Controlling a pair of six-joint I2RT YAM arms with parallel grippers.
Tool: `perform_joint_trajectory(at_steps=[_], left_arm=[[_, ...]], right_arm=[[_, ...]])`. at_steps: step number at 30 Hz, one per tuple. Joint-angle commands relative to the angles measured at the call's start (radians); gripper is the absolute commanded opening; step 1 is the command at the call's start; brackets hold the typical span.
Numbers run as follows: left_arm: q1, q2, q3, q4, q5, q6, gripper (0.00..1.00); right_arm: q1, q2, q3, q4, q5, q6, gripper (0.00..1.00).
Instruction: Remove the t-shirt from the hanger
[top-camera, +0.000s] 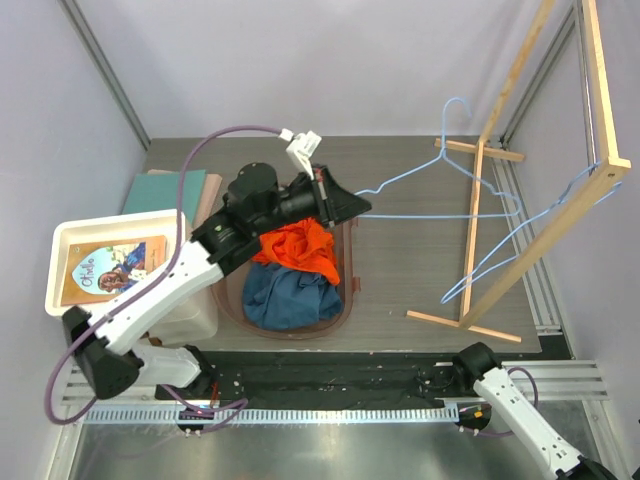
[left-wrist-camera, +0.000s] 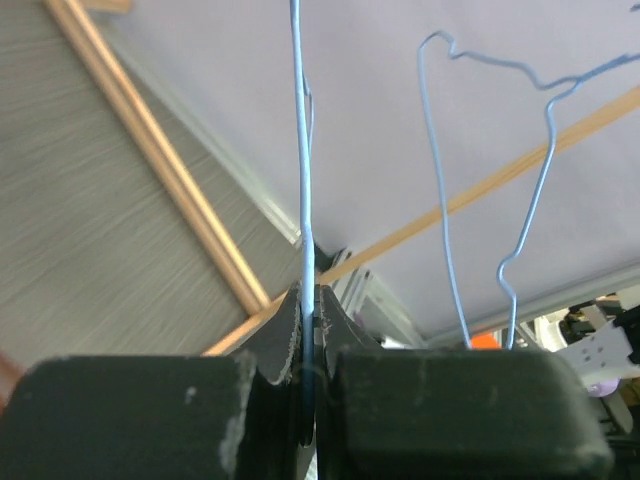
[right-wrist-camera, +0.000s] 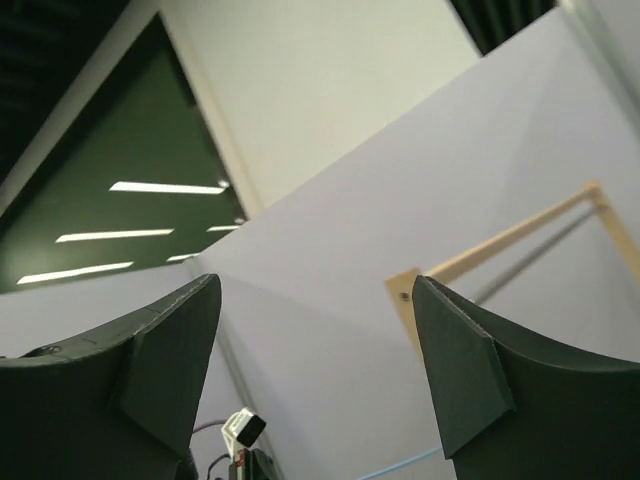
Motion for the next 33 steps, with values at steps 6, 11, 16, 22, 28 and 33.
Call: perform_joint_trajectory(at_steps=[6, 11, 16, 22, 28, 33], left_arm=[[-0.026, 0.228, 0.217, 0.385, 0.115, -0.088, 0.00], [-0.041, 0.328, 0.308, 0.457, 0.157, -0.127, 0.00], [-0.072, 0.403, 0.375, 0.513, 0.187, -0.130, 0.00], [-0.083, 0.458, 0.414, 0.536, 0.173, -0.182, 0.00], [-0.104, 0.473, 0.415, 0.581, 0.173, -0.205, 0.00], [-0.117, 0.475, 0.420, 0.558, 0.176, -0.204, 0.00]], right_arm=[[0.001, -0.037, 0.026, -0.253, 0.600, -0.091, 0.54], [0.001, -0.062, -0.004, -0.310, 0.702, -0.125, 0.31], [0.001, -0.102, -0.081, -0.323, 0.653, -0.143, 0.30], [0.001, -0.127, -0.105, -0.327, 0.588, -0.159, 0.30], [0.005, -0.145, -0.111, -0.324, 0.590, -0.182, 0.30], [0.008, -0.150, -0.099, -0.324, 0.585, -0.185, 0.30]])
